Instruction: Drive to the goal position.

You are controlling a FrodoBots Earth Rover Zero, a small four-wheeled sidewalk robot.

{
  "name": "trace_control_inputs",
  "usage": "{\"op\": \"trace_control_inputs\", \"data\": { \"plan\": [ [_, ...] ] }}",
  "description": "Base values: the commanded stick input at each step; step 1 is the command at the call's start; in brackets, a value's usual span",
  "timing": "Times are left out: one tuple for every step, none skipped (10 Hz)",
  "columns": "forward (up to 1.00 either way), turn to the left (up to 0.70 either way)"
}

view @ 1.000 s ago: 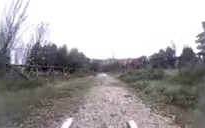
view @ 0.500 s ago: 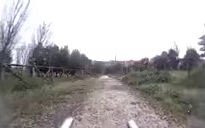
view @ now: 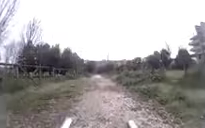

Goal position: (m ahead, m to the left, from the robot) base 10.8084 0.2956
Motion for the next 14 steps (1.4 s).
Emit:
{"op": "trace_control_inputs", "data": {
  "plan": [
    [0.70, 0.00],
    [0.70, 0.00],
    [0.70, 0.00],
    [0.70, 0.00],
    [0.70, 0.00],
    [0.70, 0.00],
    [0.70, -0.04],
    [0.70, -0.27],
    [0.70, -0.14],
    [0.70, -0.03],
    [0.70, 0.00],
    [0.70, 0.00],
    [0.70, 0.00],
    [0.70, 0.00]
  ]
}}
